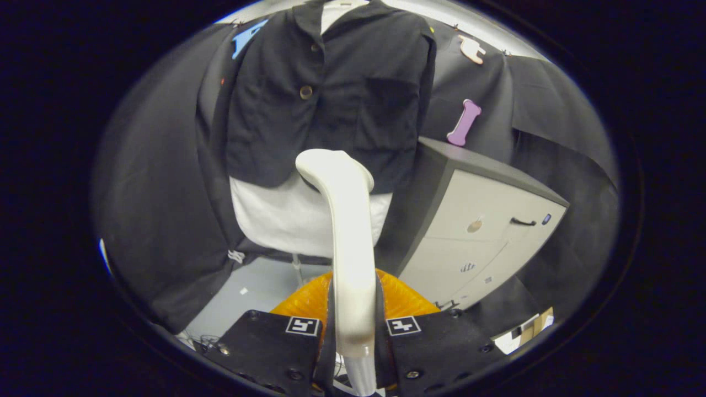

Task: Iron the clothes twice with a garment steamer, once on the left side and once on the right side.

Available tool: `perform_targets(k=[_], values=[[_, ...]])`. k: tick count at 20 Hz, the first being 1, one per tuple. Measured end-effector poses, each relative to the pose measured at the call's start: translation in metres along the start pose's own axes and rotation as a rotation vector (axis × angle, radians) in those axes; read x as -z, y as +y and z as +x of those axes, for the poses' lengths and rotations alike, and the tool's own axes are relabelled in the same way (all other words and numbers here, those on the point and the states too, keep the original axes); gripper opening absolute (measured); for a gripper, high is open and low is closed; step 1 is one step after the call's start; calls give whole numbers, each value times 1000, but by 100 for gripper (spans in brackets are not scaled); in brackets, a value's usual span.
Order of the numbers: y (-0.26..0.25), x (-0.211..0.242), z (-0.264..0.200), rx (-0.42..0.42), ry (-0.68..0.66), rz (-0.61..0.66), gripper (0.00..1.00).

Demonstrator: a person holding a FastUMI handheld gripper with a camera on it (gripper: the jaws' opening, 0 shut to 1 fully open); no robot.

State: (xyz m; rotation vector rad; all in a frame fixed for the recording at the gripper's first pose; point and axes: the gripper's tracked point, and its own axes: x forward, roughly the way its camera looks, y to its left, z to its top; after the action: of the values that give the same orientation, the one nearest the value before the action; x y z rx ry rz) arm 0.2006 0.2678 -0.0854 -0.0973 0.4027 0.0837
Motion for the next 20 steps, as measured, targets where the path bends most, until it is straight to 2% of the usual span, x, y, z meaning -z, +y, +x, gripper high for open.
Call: perform_targets(k=[5, 11, 14, 20], values=[[28, -99, -48, -105, -219, 36, 31], [75, -223, -91, -223, -461, 21, 31], [88, -284, -90, -203, -530, 4, 31], [99, -356, -65, -127, -601, 17, 31]])
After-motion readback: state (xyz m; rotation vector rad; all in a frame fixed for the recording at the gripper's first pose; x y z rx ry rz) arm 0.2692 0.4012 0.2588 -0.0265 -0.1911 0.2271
